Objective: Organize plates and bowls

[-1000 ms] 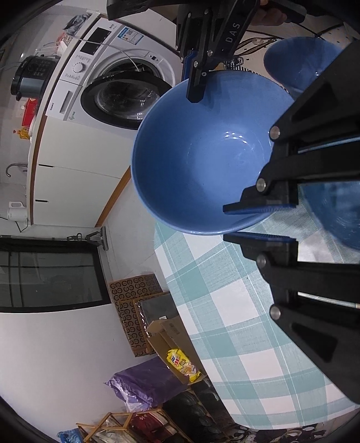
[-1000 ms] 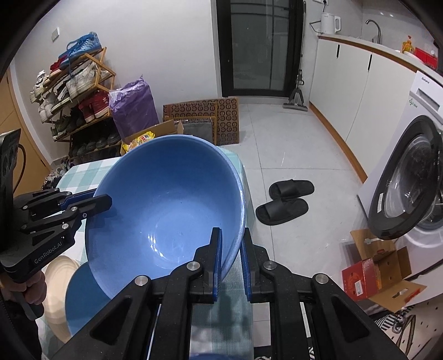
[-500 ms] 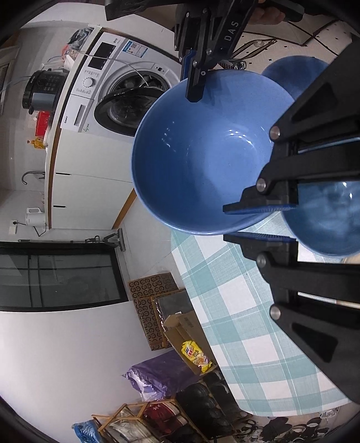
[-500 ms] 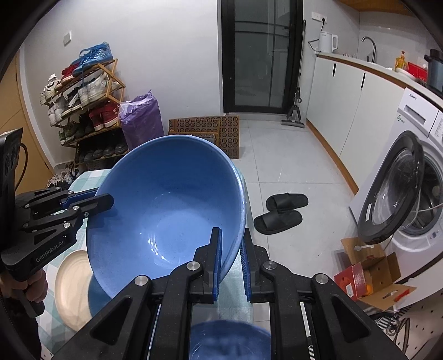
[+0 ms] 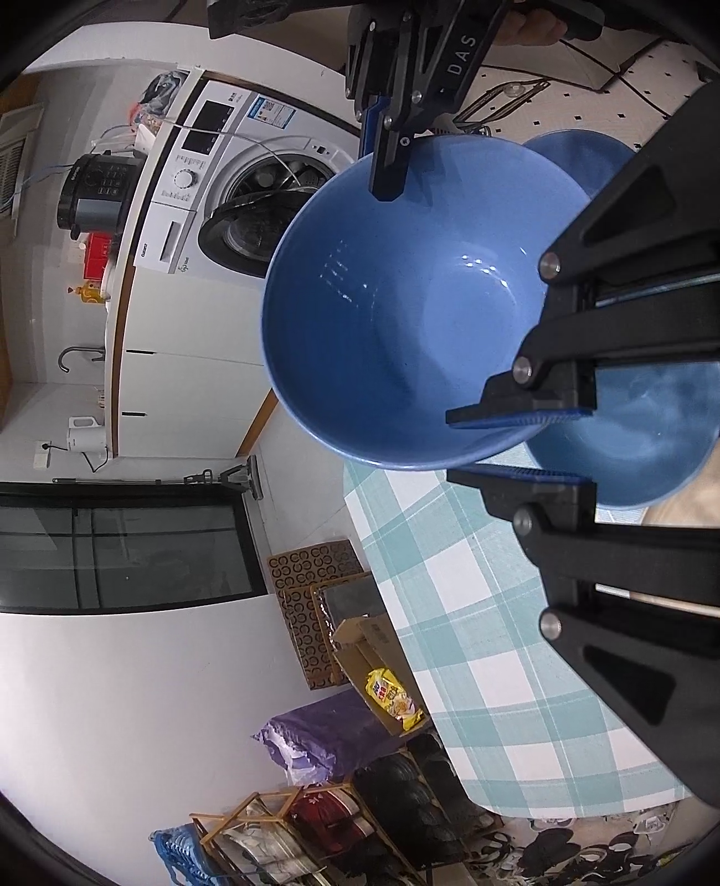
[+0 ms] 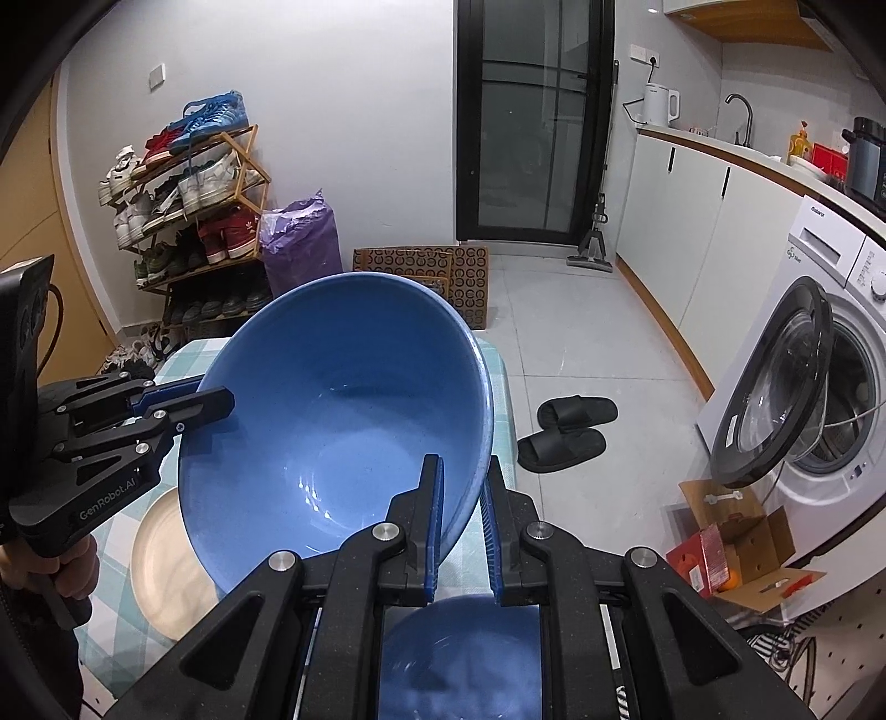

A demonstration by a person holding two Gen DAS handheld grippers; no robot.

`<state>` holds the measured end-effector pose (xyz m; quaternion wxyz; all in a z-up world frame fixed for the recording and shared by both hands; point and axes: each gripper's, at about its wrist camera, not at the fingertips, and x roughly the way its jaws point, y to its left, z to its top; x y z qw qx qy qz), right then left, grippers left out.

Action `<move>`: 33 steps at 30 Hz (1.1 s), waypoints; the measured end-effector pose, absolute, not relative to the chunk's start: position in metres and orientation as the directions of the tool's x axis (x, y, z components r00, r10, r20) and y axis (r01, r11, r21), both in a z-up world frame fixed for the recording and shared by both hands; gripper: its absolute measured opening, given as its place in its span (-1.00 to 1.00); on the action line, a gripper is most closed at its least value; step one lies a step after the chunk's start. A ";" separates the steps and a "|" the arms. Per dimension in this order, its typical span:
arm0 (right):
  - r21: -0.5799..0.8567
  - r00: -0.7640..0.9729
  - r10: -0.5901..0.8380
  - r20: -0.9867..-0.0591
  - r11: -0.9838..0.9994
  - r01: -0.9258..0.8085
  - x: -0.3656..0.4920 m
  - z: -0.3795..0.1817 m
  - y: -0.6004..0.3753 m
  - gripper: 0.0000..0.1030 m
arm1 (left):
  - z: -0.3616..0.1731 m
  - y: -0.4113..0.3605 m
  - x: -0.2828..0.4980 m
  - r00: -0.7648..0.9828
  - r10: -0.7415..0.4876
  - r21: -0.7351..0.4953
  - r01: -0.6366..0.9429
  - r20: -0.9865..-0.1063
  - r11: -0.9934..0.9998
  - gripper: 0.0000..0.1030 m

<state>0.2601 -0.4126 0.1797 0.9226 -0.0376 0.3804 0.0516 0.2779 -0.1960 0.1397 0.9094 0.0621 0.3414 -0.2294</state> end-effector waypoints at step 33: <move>0.005 0.627 0.137 -0.767 0.978 -0.207 0.233 0.113 -0.358 -0.74 | 0.088 -0.151 0.234 0.635 -0.322 -0.065 0.392 -0.702 0.917 -0.80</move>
